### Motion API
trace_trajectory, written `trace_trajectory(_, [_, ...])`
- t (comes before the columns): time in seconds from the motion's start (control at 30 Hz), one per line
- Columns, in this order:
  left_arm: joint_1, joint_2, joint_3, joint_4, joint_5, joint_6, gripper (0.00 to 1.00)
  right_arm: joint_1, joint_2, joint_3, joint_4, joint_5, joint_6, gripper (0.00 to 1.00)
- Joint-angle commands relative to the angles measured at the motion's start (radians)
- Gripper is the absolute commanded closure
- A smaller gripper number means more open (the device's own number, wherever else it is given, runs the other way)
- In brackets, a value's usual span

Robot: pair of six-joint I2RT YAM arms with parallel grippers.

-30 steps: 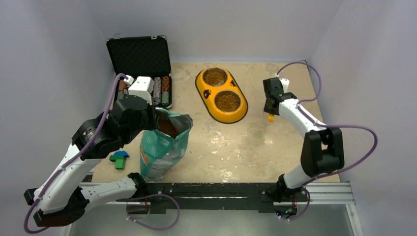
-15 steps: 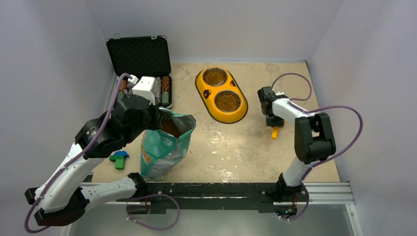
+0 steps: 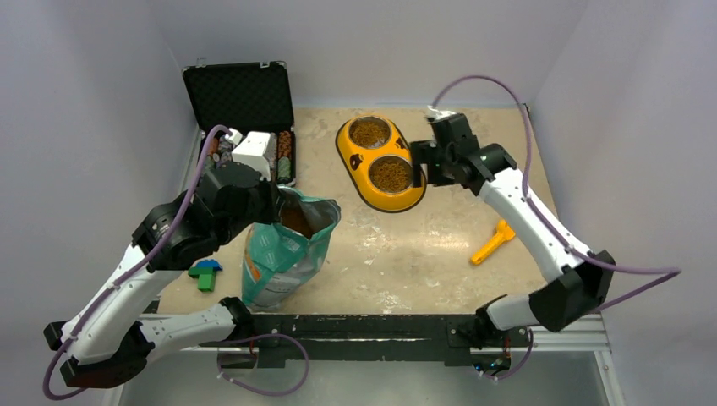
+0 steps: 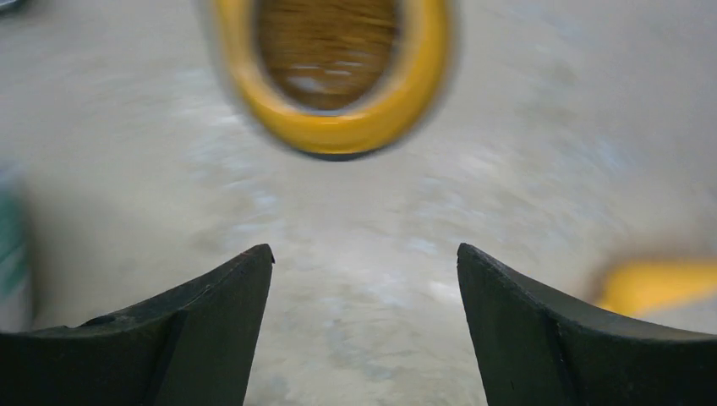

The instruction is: Serve the pet food

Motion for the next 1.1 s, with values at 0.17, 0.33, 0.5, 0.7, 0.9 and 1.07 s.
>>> trace_trajectory(0.17, [-0.001, -0.029, 0.014, 0.149, 0.124, 0.038, 1.0, 0.64, -0.029, 0.317, 0.096, -0.351, -0.267, 0.19])
trace_trajectory(0.33, [-0.001, -0.034, 0.016, 0.159, 0.183, 0.045, 1.0, 0.735, 0.0, 0.399, 0.15, -0.258, -0.236, 0.21])
trace_trajectory(0.5, [-0.002, -0.037, 0.011, 0.222, 0.291, 0.071, 1.0, 0.756, 0.066, 0.514, 0.078, -0.23, -0.217, 0.24])
trace_trajectory(0.7, [-0.002, -0.042, 0.021, 0.275, 0.328, 0.101, 1.0, 0.771, 0.157, 0.563, -0.01, -0.12, -0.198, 0.38])
trace_trajectory(0.9, [-0.002, -0.036, 0.068, 0.257, 0.295, 0.113, 1.0, 0.779, 0.082, 0.403, 0.037, -0.065, -0.173, 0.46])
trace_trajectory(1.07, [-0.002, -0.03, 0.08, 0.272, 0.348, 0.121, 1.0, 0.781, 0.093, 0.476, -0.029, 0.061, -0.108, 0.87])
